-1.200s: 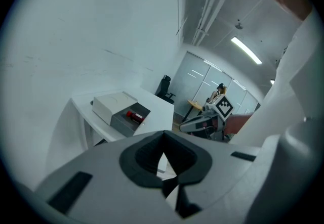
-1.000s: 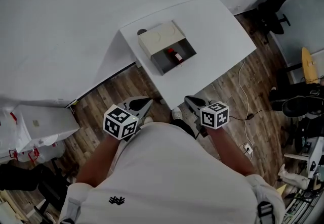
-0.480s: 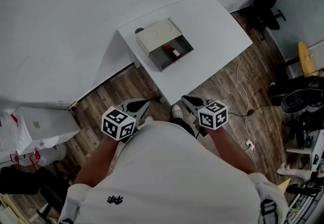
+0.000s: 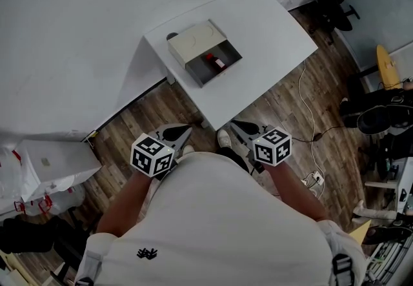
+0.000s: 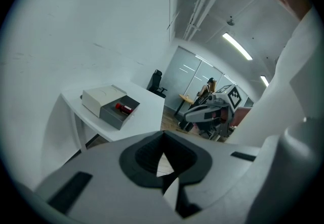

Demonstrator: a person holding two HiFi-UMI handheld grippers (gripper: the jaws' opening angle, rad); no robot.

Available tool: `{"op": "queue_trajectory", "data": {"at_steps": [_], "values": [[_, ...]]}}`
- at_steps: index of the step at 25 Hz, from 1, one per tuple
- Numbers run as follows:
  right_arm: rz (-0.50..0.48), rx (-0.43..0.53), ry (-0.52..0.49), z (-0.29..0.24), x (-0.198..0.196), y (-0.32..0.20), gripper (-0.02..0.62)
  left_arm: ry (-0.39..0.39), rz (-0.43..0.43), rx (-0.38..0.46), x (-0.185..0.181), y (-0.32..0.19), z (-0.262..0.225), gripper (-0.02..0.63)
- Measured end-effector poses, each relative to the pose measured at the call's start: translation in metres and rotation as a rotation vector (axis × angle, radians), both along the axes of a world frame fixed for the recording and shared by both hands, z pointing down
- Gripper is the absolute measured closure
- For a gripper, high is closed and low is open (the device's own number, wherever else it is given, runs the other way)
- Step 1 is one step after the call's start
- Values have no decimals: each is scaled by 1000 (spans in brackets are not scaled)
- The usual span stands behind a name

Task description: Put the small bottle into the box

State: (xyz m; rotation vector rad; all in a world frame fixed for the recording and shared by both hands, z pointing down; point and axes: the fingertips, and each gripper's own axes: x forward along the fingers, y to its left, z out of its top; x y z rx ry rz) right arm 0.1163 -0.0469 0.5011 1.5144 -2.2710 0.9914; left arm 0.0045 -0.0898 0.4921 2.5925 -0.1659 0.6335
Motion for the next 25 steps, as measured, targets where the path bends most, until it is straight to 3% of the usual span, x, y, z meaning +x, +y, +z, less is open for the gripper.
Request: {"op": "queue_trajectory", "data": {"at_steps": [13, 20, 25], "values": [[15, 4, 11, -3, 3, 4, 591, -33, 47, -47, 12, 10, 17, 601], [25, -12, 36, 0, 25, 17, 591, -33, 100, -51, 47, 16, 22, 601], [26, 5, 35, -14, 54, 41, 591, -51, 114, -71, 79, 46, 18, 601]]}}
